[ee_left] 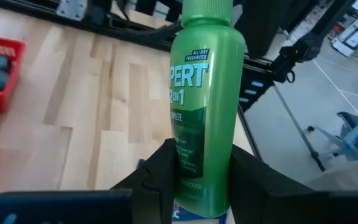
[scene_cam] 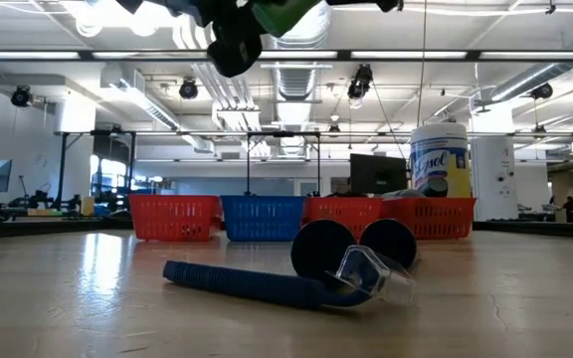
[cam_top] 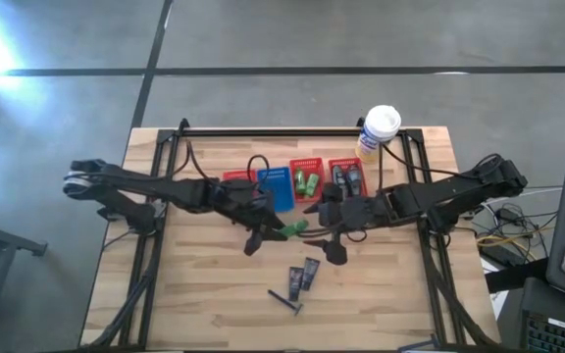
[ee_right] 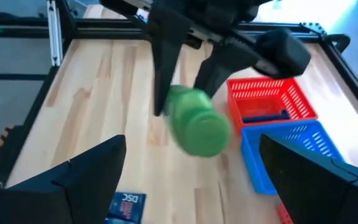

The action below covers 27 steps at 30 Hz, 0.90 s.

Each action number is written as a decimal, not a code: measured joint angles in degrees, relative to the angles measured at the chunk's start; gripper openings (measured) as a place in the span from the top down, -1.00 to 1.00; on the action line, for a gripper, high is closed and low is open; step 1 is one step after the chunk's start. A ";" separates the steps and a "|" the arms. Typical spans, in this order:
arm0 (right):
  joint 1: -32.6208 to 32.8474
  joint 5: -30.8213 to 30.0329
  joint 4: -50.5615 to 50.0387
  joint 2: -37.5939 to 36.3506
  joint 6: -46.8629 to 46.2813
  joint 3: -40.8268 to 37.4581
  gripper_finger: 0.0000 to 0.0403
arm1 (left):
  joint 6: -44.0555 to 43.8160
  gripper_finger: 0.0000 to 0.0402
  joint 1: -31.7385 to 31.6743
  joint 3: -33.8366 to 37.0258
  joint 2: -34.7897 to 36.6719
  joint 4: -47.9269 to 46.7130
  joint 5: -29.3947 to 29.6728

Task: Pick & Place Travel size toiletries
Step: Put the green shampoo into the middle red bin

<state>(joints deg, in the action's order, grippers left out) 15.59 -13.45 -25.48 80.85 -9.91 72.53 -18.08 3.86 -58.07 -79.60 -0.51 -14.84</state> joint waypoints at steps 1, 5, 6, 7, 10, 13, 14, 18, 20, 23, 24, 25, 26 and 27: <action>-0.07 -0.02 0.43 0.31 0.53 0.00 -0.80 | -0.01 0.45 0.03 -0.21 -0.42 0.06 -0.46; -0.61 0.24 0.91 1.58 0.94 0.12 -0.80 | -0.07 0.45 0.07 -1.71 -2.60 0.40 -0.75; -0.76 0.59 0.97 1.95 0.93 0.13 -0.80 | -0.05 0.45 0.07 -2.33 -3.17 0.75 -0.73; -0.90 1.09 0.56 2.48 0.91 0.13 -0.80 | -0.04 0.45 0.07 -3.03 -3.66 0.86 -0.74; -1.02 1.85 -0.37 3.68 -0.47 0.13 -0.79 | 0.48 0.45 0.07 -4.83 -4.96 1.16 -1.12; -0.98 1.95 -2.62 3.78 -1.87 1.23 -0.72 | 0.94 0.44 0.07 -5.12 -5.79 0.18 -1.72; -0.98 1.93 -3.31 3.70 -1.90 1.61 -0.69 | 0.97 0.44 0.07 -5.00 -5.91 -0.45 -1.85; -1.00 1.92 -5.89 3.53 -1.87 2.29 -0.56 | 1.11 0.44 0.07 -4.54 -6.04 -1.86 -2.09; -1.00 1.92 -5.99 3.58 -1.66 2.29 -0.50 | 1.51 0.44 0.07 -4.64 -6.04 -1.28 -2.11; -0.98 1.95 -5.98 3.66 -1.56 2.29 -0.41 | 1.68 0.44 -0.04 -5.11 -6.04 -0.57 -2.11; -1.00 1.92 -5.92 3.66 -1.25 2.29 -0.38 | 1.90 0.44 -0.04 -5.13 -6.04 -0.57 -2.11; -1.10 1.92 -5.69 3.66 -0.70 2.29 -0.35 | 1.98 0.44 -0.04 -5.13 -6.04 -0.59 -2.11; -1.23 1.94 -5.56 3.66 -0.21 2.29 -0.32 | 1.98 0.44 -0.04 -5.07 -6.09 -0.58 -2.07; -1.36 1.95 -5.54 3.66 -0.12 2.29 -0.30 | 1.96 0.44 -0.06 -4.91 -6.09 -0.57 -2.05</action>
<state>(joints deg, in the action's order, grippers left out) 14.23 -11.51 -31.03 84.51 -10.03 74.83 -16.12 3.80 -62.99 -85.69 -1.08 -16.88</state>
